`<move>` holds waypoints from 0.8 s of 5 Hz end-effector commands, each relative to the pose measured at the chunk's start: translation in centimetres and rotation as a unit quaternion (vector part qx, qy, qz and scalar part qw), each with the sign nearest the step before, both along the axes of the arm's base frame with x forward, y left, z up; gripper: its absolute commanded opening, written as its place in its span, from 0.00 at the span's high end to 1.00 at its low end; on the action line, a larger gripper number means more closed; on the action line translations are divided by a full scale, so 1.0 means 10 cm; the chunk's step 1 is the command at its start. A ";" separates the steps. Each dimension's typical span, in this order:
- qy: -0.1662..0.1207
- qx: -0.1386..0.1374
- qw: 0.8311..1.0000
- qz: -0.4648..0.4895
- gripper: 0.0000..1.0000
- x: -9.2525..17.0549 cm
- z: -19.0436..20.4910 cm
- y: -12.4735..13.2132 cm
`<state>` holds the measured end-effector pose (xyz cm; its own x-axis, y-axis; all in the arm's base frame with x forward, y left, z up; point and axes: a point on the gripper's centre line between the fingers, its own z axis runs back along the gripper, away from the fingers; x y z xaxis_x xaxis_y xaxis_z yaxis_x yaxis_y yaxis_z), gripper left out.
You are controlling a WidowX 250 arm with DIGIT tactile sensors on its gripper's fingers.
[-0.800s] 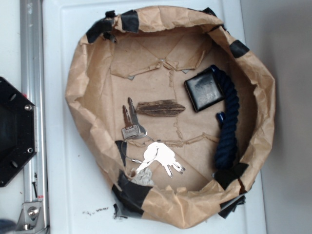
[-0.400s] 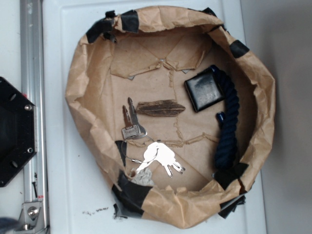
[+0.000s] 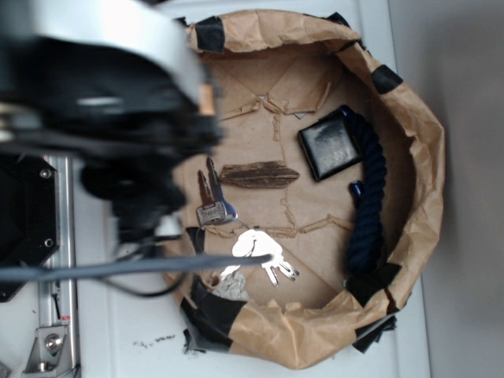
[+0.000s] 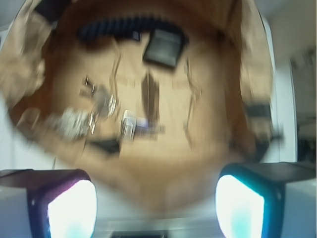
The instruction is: Grab the wood chip.
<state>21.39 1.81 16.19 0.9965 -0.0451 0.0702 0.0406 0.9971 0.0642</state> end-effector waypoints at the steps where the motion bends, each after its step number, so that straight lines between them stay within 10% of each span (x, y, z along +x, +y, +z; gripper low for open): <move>1: 0.026 -0.002 0.996 -0.081 0.00 0.07 -0.76 0.02; 2: 0.062 0.037 0.987 -0.141 0.00 0.13 -1.03 -0.04; 4: 0.079 -0.019 0.993 -0.080 0.00 0.49 -1.36 0.20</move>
<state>25.85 3.40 1.92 0.9693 -0.2137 -0.1219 0.2146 0.9767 -0.0060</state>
